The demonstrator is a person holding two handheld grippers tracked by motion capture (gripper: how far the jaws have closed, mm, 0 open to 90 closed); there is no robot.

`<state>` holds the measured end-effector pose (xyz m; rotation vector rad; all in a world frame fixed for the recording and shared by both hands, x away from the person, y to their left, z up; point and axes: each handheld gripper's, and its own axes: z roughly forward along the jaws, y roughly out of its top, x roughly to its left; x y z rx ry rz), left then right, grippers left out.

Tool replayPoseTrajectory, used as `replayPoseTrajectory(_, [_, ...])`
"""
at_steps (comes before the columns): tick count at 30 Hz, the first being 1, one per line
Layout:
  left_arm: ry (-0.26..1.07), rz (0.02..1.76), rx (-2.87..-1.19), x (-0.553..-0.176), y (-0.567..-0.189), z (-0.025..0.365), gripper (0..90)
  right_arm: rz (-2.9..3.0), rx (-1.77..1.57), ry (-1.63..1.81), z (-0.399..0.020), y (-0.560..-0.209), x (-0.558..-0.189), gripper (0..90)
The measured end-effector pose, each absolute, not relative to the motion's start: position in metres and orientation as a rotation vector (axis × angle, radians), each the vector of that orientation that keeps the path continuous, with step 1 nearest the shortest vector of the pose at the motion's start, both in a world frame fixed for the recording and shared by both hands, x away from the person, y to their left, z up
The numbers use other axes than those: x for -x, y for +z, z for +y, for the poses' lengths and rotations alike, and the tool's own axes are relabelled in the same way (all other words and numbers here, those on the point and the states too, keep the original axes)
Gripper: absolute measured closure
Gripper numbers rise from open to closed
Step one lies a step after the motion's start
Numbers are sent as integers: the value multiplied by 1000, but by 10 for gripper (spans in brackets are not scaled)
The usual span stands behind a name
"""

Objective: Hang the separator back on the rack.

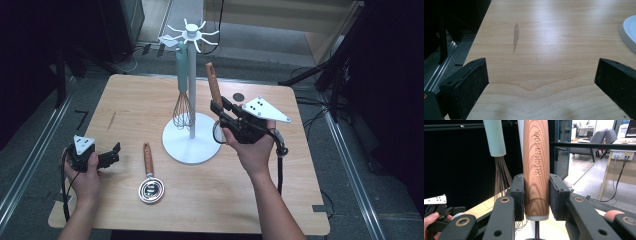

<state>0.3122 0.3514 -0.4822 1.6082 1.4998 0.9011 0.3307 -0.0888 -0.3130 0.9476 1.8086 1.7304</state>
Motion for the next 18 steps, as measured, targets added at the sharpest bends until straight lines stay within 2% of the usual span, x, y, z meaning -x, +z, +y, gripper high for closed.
replayPoseTrajectory(18, [897, 1501, -1609, -312, -482, 352, 0, 1748, -901, 1777, -85, -299, -329, 698])
